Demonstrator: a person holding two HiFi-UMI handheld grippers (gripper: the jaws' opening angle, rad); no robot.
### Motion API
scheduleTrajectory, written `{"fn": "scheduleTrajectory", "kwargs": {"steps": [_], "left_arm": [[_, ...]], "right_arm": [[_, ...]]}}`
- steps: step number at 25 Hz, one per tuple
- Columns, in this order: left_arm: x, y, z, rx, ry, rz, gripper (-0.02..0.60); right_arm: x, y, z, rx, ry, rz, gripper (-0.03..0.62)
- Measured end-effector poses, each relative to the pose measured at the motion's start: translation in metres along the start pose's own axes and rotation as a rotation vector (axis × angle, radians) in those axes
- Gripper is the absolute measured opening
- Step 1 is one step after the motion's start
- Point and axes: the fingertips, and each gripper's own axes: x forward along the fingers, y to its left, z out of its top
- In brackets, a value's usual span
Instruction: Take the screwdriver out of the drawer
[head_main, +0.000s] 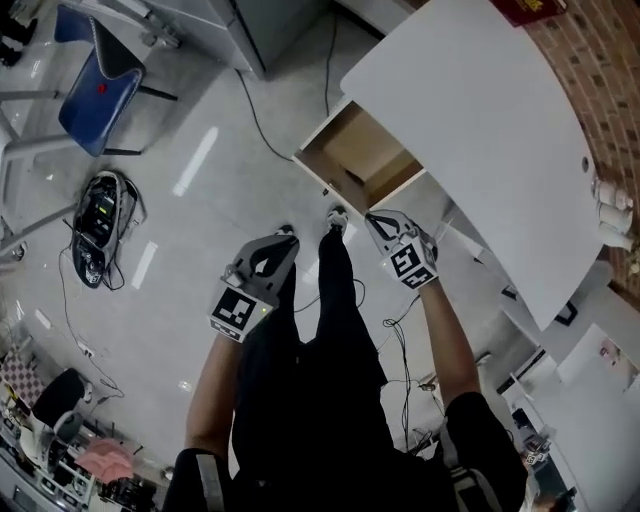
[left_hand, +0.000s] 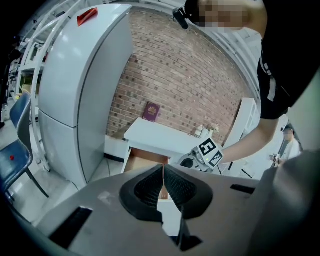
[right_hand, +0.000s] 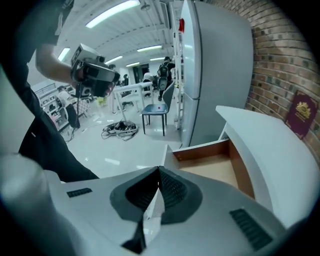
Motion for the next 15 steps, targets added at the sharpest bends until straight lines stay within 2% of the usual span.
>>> {"fn": "scheduleTrajectory", "kwargs": {"steps": [3, 7, 10, 15], "left_arm": [[0.018, 0.017, -0.019, 0.041, 0.007, 0.001, 0.018], [0.034, 0.04, -0.034, -0.032, -0.038, 0.049, 0.018], [0.046, 0.051, -0.05, -0.051, -0.036, 0.067, 0.02], [0.057, 0.074, -0.07, -0.089, -0.052, 0.101, 0.018]], "right_arm": [[0.041, -0.023, -0.033, -0.073, 0.082, 0.011, 0.055], [0.1, -0.043, -0.082, -0.24, 0.229, 0.047, 0.057], [0.134, -0.052, -0.11, -0.386, 0.335, 0.088, 0.057], [0.178, -0.06, -0.141, -0.625, 0.437, 0.157, 0.057]]}}
